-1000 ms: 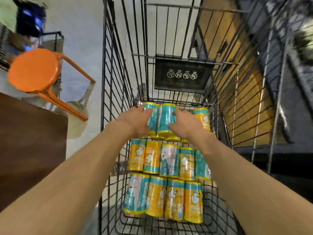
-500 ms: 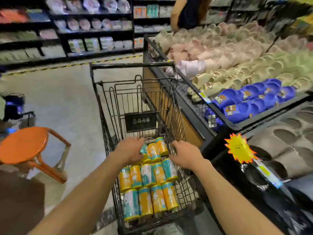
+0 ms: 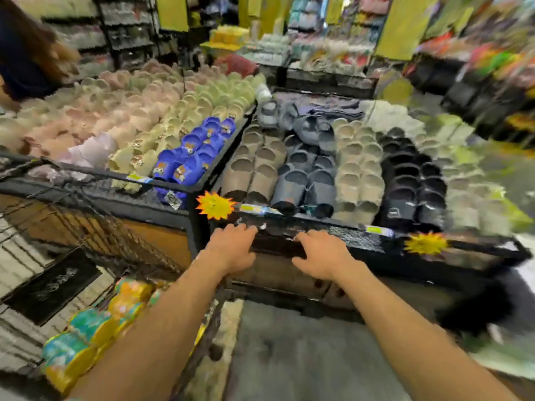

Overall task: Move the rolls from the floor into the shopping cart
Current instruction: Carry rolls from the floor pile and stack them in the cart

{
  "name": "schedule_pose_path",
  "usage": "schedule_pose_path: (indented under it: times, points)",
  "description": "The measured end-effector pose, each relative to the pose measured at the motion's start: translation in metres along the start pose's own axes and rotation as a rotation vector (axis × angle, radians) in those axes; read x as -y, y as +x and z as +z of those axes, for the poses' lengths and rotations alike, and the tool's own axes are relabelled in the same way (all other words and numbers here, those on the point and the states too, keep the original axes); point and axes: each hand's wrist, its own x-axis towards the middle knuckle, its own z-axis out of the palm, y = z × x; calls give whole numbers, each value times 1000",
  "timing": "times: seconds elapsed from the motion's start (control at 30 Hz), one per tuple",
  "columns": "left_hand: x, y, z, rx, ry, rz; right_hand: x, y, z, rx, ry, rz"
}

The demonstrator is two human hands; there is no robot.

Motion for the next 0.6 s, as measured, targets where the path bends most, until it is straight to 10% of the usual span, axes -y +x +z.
schedule_pose_path:
  times: [0.6]
  points:
    - [-610, 29, -12, -27, 218, 1119, -333, -482, 112, -90, 374, 1242]
